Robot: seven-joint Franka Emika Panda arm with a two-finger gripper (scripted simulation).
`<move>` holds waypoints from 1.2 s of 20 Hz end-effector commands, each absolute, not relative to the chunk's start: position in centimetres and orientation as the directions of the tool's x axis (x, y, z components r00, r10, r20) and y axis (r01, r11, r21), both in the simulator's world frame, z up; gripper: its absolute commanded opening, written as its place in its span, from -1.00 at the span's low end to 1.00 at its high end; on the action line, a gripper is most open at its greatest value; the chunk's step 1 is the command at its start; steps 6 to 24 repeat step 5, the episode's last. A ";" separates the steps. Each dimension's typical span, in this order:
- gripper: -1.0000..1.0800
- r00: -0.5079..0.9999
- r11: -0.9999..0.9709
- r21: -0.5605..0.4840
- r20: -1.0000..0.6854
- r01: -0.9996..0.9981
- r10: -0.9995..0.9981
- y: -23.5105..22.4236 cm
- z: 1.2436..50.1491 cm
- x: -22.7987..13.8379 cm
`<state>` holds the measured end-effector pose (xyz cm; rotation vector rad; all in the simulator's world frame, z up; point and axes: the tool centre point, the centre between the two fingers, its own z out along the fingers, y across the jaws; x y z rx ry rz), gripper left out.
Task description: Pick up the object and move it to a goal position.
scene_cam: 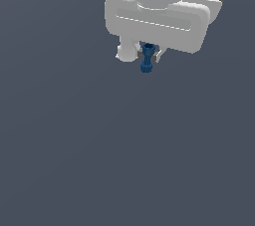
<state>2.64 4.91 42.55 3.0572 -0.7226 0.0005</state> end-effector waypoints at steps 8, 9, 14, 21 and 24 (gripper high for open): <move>-1.00 0.894 -0.894 0.000 0.000 -0.448 -0.448 4.9 42.7 2.8; -1.00 0.894 -0.894 0.000 0.000 -0.448 -0.448 4.9 42.7 2.8; -1.00 0.894 -0.894 0.000 0.000 -0.448 -0.448 4.9 42.7 2.8; -1.00 0.894 -0.894 0.000 0.000 -0.448 -0.448 4.9 42.7 2.8; -1.00 0.894 -0.894 0.000 0.000 -0.448 -0.448 4.9 42.7 2.8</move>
